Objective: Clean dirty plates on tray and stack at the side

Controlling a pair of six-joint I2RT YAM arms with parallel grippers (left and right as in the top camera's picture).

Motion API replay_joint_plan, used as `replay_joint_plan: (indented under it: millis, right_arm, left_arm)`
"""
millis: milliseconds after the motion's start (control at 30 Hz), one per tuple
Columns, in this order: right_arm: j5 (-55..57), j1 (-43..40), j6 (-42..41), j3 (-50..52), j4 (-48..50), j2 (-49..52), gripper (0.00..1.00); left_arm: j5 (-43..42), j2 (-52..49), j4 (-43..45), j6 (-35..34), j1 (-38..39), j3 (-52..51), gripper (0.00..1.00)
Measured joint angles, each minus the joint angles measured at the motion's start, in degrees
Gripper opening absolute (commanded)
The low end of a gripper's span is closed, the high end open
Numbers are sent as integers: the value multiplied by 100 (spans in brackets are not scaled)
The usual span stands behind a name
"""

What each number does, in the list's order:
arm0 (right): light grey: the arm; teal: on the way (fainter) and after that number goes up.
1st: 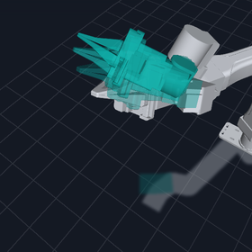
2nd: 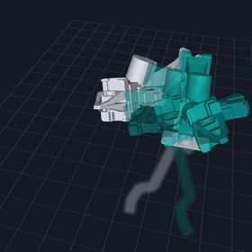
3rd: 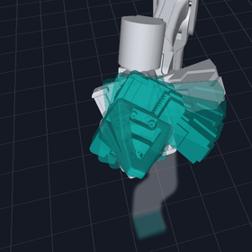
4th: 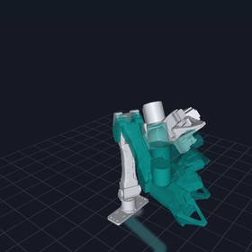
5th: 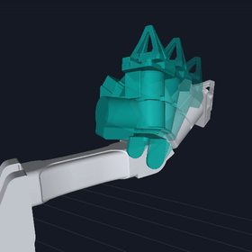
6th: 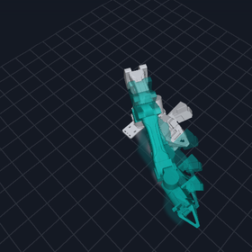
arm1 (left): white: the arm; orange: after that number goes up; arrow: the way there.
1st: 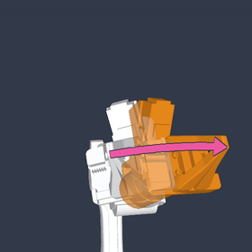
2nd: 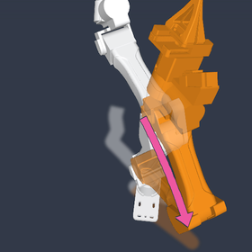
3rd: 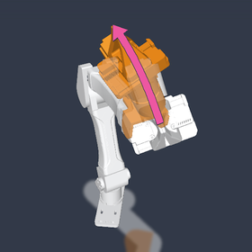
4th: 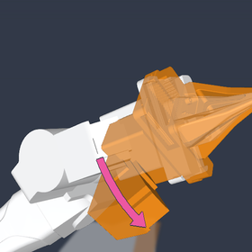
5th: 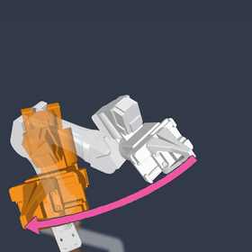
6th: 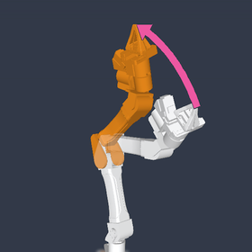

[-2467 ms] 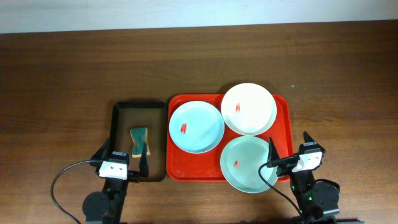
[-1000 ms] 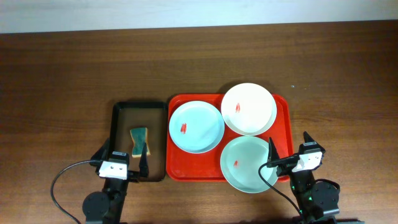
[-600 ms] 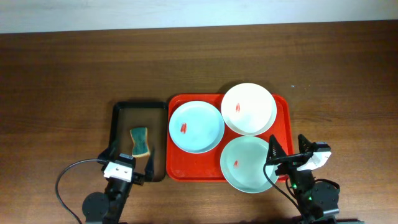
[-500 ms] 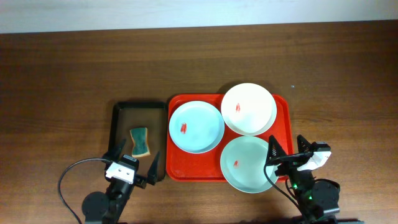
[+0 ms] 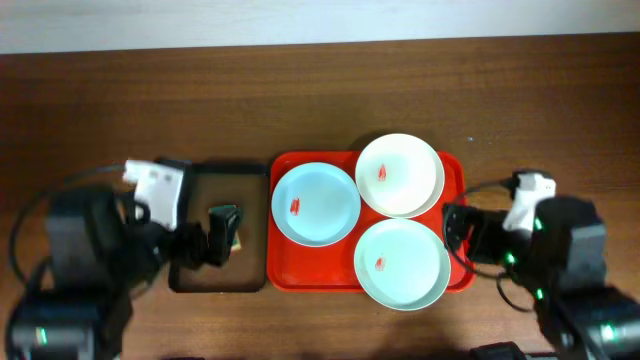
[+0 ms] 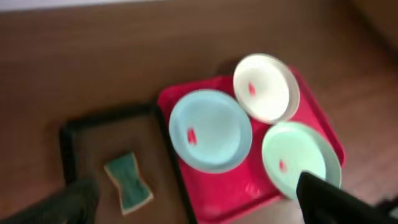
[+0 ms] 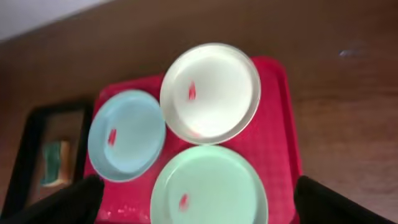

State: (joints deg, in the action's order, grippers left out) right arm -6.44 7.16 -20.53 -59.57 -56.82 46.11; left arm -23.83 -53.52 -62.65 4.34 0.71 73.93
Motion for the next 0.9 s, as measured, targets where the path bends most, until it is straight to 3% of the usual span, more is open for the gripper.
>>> replay_joint_plan:
  millis: [33,133,167,200,233,300,333,400,500,533,567,600,633,667,733,767,800,867,900]
  right_arm:
    - [-127,0,4,-33,-24,267,98]
    - [-896,0,0,-50,197,1158,98]
    - [-1008,0,0,-55,201,1349,98]
    - [-1196,0,0,-66,122,1641,99]
    - [-1342,0,2,-70,114,1884,93]
    - [-1534,0,-13,-70,111,2229,59]
    - [-1617,0,2,-70,129,2527,41]
    - [-1690,0,0,-70,133,2964,14]
    - [-1711,0,0,-70,160,3501,12]
    - [-1711,0,-2,-72,175,3585,50]
    - [-1711,0,-2,-72,208,3663,76]
    - [-1711,0,-9,-70,247,3676,89]
    - [-1711,0,-2,-72,354,3679,91]
    - [-1725,0,9,-72,470,3679,90]
    - [-1786,0,0,-72,739,3679,61]
    - [-1814,0,-22,-72,809,3679,41]
    - [-1825,0,-61,-74,909,3679,32]
    - [-1829,13,-271,-74,916,3679,29]
    - [-1794,94,-328,-74,918,3679,36]
  left_arm:
    - [-2,-599,-439,0,0,509,99]
    - [2,-1589,-1051,2,0,752,100]
    - [2,-1899,-1281,0,2,754,91]
    - [0,-2065,-1327,0,0,765,64]
    - [2,-2304,-1416,22,0,767,43]
    - [0,-2651,-1574,0,0,774,3]
    - [2,-2861,-1626,9,0,774,0]
    - [2,-3051,-1641,20,2,765,0]
    - [138,-3051,-1519,-127,2,516,0]
    - [256,-3051,-1458,-225,2,433,0]
    - [391,-3051,-1381,-352,2,315,0]
    - [452,-3053,-1329,-424,2,229,0]
    - [485,-3053,-1255,-463,17,166,3]
    - [533,-3056,-1176,-492,46,85,18]
    - [586,-3056,-1084,-564,160,31,31]
    - [590,-3056,-1040,-597,201,26,33]
    - [616,-3056,-931,-595,262,22,34]
    - [619,-3056,-859,-590,391,20,44]
    - [625,-3056,-817,-590,450,15,62]
